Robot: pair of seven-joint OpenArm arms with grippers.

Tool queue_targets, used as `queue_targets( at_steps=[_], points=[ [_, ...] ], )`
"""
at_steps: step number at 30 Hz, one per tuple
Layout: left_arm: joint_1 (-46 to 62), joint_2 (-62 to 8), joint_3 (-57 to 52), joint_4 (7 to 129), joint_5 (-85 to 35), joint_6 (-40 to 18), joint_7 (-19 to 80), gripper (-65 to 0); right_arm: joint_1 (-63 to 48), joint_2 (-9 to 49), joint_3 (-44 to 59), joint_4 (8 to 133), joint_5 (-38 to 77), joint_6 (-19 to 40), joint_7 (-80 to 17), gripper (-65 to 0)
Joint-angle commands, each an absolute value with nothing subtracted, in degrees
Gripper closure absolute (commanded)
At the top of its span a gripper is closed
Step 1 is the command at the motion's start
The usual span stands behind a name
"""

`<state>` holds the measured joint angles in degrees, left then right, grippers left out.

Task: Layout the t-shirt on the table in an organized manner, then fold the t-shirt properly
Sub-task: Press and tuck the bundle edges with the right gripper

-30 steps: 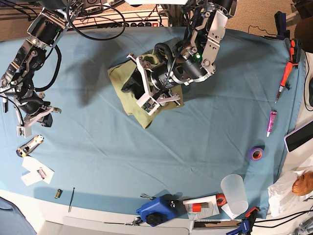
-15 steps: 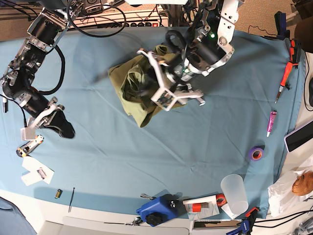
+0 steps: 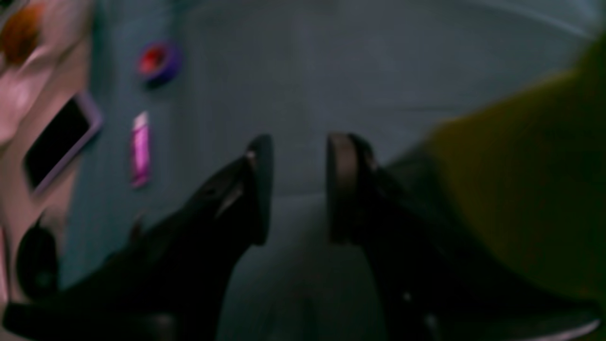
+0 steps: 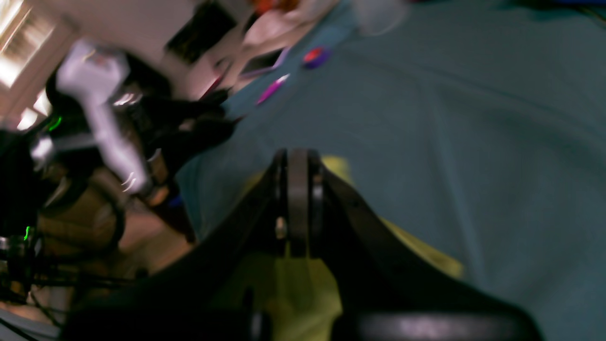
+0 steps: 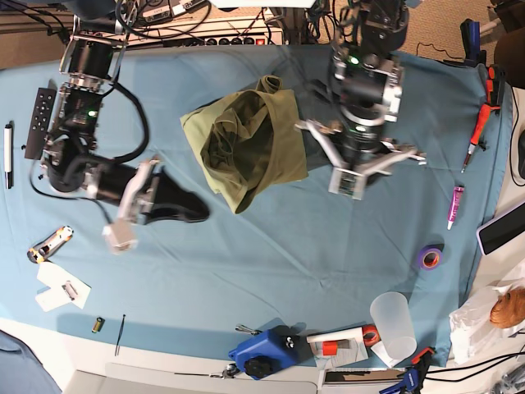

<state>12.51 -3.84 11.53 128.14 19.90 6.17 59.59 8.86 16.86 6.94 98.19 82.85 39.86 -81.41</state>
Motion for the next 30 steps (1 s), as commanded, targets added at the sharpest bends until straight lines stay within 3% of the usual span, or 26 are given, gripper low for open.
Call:
queue_targets(
  at_steps=[1,7,12,20,30],
  points=[
    [12.5,-3.7,9.3,129.1,20.1,6.6,58.5,-14.9,10.4,17.5,5.7,101.0,85.0,40.0,-80.0,0.0],
    [14.5,-3.7,-5.6,129.1,8.6,3.5,56.5,-14.8,10.4,15.0,3.5,114.3,85.0,40.0,-80.0,0.0],
    [15.8,-3.7,-11.9,129.1,1.8,1.0,56.5,-14.8,9.8,14.1,-0.4,116.5,85.0,40.0,-80.0,0.0],
    [15.9,-3.7,-12.6,129.1,1.2,1.0,56.5,-14.8,7.3,14.2,-11.6,110.1,74.1,40.0,-80.0,0.0],
    [16.3,-3.7,-12.6,129.1,1.2,0.1,56.5,-14.8,6.3,15.2,-2.5,105.9,63.4,40.0,-80.0,0.0]
  ],
)
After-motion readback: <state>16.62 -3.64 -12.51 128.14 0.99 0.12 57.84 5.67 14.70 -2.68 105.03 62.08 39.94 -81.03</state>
